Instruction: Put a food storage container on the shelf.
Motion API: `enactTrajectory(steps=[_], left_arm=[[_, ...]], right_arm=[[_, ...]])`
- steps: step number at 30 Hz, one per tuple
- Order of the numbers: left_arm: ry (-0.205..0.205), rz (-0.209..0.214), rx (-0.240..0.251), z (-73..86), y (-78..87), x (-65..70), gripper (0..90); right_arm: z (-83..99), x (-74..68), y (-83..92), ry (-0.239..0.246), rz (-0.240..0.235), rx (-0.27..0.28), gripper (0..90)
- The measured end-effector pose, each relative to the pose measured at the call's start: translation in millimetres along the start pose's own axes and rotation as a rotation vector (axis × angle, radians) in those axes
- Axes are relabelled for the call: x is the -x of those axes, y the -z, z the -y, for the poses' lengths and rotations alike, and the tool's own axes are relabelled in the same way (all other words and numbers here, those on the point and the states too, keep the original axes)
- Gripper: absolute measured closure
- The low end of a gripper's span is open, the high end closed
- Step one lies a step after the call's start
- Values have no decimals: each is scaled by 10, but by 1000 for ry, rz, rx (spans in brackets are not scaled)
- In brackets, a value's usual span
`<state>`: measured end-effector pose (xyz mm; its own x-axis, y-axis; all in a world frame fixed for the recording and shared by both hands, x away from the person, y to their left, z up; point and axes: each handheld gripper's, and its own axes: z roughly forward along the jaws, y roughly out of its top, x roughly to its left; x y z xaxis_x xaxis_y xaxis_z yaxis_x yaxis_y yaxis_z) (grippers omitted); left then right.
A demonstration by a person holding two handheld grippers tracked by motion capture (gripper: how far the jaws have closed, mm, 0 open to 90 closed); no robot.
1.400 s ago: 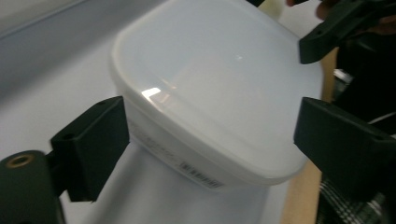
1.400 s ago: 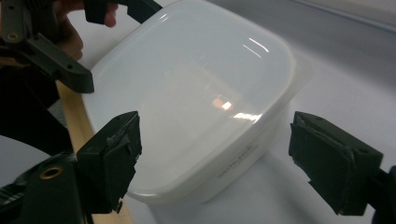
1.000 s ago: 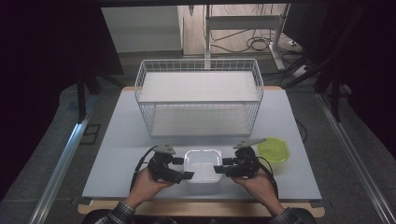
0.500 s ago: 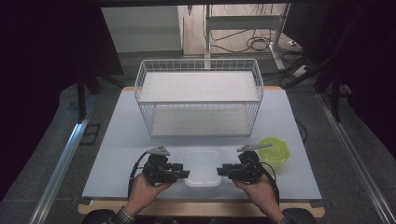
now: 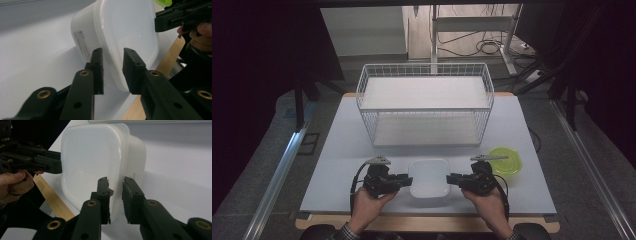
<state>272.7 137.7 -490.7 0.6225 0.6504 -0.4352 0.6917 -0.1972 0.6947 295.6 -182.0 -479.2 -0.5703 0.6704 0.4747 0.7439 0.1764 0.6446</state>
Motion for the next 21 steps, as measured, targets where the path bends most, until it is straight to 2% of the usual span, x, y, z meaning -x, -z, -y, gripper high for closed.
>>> enactTrajectory(steps=[2,3,6,11,13,21], left_arm=[[-4,-12,10,1,3,4,764],[3,-19,15,0,-1,-3,766],[17,-18,30,6,-9,-22,774],[13,-43,40,4,-15,-25,782],[7,-56,46,1,-18,-26,782],[-25,-63,78,-105,44,3,781]], right_arm=[[-3,-1,3,2,2,4,783],[-14,-21,1,31,24,10,784],[-22,-28,-11,47,33,23,785],[-23,-41,-27,77,48,37,785],[-35,-74,-32,109,66,47,785],[-111,-104,29,130,58,84,786]])
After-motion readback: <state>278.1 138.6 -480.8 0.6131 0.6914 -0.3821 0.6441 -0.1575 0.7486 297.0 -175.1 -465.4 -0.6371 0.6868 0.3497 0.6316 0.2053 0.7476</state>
